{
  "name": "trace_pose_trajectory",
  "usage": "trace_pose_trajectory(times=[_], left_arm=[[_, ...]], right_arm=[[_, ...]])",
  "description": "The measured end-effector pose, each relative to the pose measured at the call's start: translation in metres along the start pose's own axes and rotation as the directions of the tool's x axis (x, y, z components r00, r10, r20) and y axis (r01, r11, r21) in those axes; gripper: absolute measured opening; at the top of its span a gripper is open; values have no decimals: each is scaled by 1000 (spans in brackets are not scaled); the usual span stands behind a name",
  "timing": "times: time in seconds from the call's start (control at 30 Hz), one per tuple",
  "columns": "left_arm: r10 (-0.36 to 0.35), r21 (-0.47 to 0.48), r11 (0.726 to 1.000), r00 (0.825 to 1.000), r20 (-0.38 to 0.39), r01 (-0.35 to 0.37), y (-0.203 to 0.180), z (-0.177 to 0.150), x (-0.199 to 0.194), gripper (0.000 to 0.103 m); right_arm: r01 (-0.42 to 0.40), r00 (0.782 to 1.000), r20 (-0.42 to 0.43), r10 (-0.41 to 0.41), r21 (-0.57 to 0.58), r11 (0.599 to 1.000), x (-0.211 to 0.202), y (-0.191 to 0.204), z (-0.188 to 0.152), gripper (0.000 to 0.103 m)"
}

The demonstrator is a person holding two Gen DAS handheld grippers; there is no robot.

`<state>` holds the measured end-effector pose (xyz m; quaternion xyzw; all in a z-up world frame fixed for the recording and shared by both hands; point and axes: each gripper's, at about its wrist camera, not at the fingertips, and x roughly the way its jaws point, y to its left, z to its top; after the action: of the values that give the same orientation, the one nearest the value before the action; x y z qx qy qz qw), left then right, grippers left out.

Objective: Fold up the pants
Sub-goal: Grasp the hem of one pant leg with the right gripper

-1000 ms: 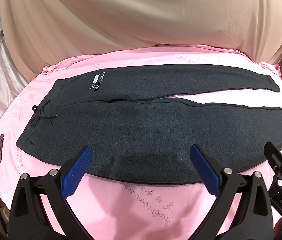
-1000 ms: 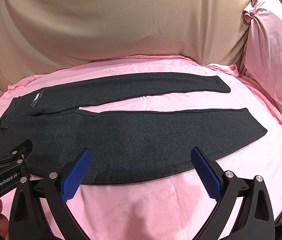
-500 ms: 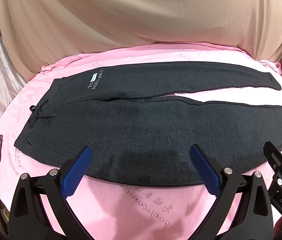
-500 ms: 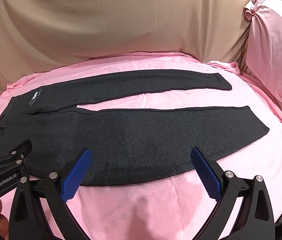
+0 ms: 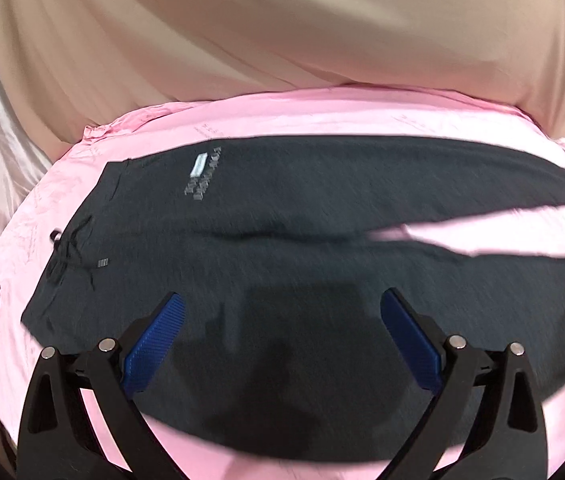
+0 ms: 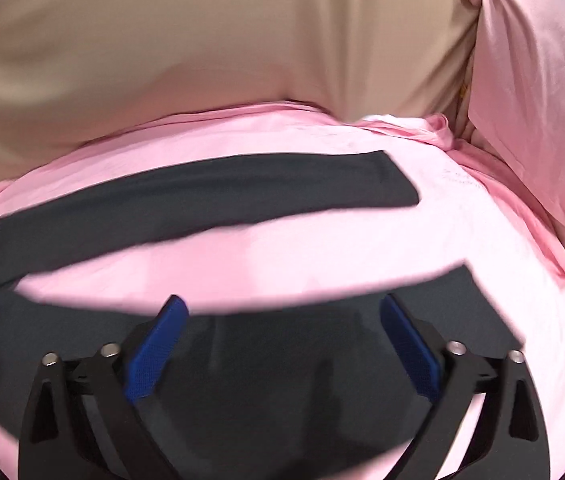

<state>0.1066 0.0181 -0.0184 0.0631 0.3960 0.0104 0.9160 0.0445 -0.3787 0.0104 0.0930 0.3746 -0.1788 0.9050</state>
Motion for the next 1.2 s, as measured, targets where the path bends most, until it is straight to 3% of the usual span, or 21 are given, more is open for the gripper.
trace_pose_trajectory(times=[0.03,0.07,0.13,0.2,0.3,0.5,0.57,0.6,0.67,0.7,0.73,0.8,0.87,0.9,0.93,0.97,1.0,1.03,1.1,1.2], left_arm=[[6,-3,1000,1000,8,-6,6,8,5,96],[14,-13,1000,1000,19,-13,14,18,13,96],[37,-38,999,999,37,-36,33,39,28,96],[108,-61,993,993,49,-105,60,67,50,96],[174,-107,979,985,18,-172,102,101,83,96],[278,-207,935,957,-82,-289,196,149,150,96],[273,-220,930,955,-118,-293,221,158,173,96],[270,-244,923,953,-140,-298,234,161,184,96],[250,-279,916,954,-165,-288,251,162,200,96],[237,-290,915,956,-173,-280,259,163,208,96],[240,-299,909,952,-190,-289,268,164,219,96],[211,-319,908,954,-213,-272,280,162,234,95],[132,-358,910,965,-228,-209,289,158,248,75],[87,-383,906,966,-243,-178,293,155,254,48],[82,-401,896,960,-268,-189,296,151,257,41],[75,-417,891,964,-254,-179,299,151,254,36],[86,-424,887,966,-244,-186,301,151,249,12],[94,-436,880,969,-230,-188,305,151,240,10],[43,-481,867,983,-180,-126,314,152,217,7],[23,-469,880,994,-108,-71,312,153,170,6]], right_arm=[[-7,1000,-14,7,26,1000,17,-17,18,69],[-18,999,-27,19,49,999,31,-30,31,65],[-12,999,-41,15,79,997,59,-53,58,65],[31,998,-59,-27,68,997,91,-70,84,65],[70,995,-76,-65,61,996,130,-85,109,65],[75,991,-119,-67,69,995,182,-88,129,65],[78,992,-106,-71,57,995,189,-83,129,65],[74,993,-96,-69,46,996,189,-81,129,62],[72,994,-84,-69,32,997,186,-75,127,30],[73,994,-84,-70,30,997,185,-74,126,21],[63,995,-84,-60,30,998,184,-73,125,14],[67,995,-77,-65,22,998,181,-69,122,9],[80,995,-67,-79,6,997,170,-57,115,8],[83,995,-61,-83,4,997,166,-55,114,8],[84,995,-53,-83,9,996,162,-53,113,8],[83,996,-45,-82,15,996,158,-52,110,7],[84,996,-37,-83,23,996,152,-51,110,7],[82,996,-23,-81,35,996,144,-51,110,7],[68,998,6,-68,51,996,128,-55,109,7],[29,998,61,-33,64,998,88,-66,103,7]])
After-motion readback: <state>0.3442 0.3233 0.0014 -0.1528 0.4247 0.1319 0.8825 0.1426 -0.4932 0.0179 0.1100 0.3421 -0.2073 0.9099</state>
